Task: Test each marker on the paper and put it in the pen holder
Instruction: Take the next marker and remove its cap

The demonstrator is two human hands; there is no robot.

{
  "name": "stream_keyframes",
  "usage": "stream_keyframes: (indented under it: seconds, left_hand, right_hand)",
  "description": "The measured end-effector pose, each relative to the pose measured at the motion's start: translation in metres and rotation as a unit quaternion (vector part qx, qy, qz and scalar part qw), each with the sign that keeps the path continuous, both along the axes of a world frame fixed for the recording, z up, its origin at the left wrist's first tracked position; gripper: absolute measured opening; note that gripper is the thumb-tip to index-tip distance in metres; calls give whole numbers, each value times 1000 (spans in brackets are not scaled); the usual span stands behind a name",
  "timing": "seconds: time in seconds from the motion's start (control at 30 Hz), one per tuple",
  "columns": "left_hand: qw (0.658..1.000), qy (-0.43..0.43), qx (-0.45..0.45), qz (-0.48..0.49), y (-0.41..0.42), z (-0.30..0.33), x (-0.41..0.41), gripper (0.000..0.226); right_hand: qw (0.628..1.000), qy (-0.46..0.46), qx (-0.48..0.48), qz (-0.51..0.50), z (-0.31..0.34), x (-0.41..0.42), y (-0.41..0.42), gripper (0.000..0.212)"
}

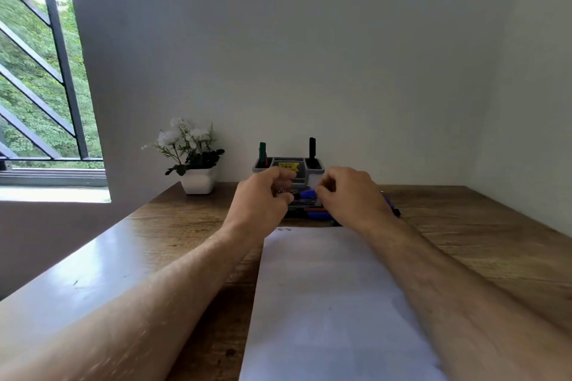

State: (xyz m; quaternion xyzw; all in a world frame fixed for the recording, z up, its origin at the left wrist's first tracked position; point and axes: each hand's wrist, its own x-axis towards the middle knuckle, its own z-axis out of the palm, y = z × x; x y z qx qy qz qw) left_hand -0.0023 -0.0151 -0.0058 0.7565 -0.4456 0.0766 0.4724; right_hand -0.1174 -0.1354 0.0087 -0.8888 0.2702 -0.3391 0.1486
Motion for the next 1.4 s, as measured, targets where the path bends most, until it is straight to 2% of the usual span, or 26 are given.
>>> stream_keyframes:
  seconds: [0.13,0.23,0.3,0.37,0.43,0.57,0.73,0.83,0.9,0.93,1.0,1.07,1.23,1.4]
  left_hand:
    - [993,-102,47,46,1,-1,-1,37]
    - [980,-170,43,91,8,6,-4,33]
    - [982,-151,41,101,11,10,-8,31]
    - [986,-127,27,102,13,13,-14,28]
    - [992,-92,-4,81,14,14,-20,25]
    - [999,-23,-34,6,9,12,-29,23]
    - [995,4,-95,-29,7,11,-27,26]
    - [988,16,-149,-25,6,9,-22,19]
    - [980,62,-185,-42,5,10,-19,16]
    - [973,97,-203,-56,5,11,-18,17]
    - [956,158,-231,-83,6,14,-16,21]
    - [942,205,-244,-106,8,15,-16,21]
    - [915,286,-251,-138,11,15,-13,21]
    - [888,335,-281,-143,9,15,-13,18]
  right_hand:
    - [994,-89,53,33,4,0,-2,9]
    - [979,-167,102,52,9,0,0,12]
    - [964,-215,142,59,11,3,1,11]
    - [929,-263,240,96,15,4,5,14]
    - [905,-254,313,135,16,4,10,21]
    - [905,-222,328,154,15,5,20,10]
    - [847,-285,417,163,19,2,19,25]
    - [829,-283,429,220,21,-1,18,28]
    - [849,-250,403,234,19,-2,17,27]
    - [877,-221,363,222,18,-2,18,26]
    - [947,-148,227,171,15,0,19,25]
    - [979,-98,113,142,11,1,20,23]
    - [991,-60,-11,121,14,-6,19,28]
    - [993,-44,-43,103,19,-8,22,34]
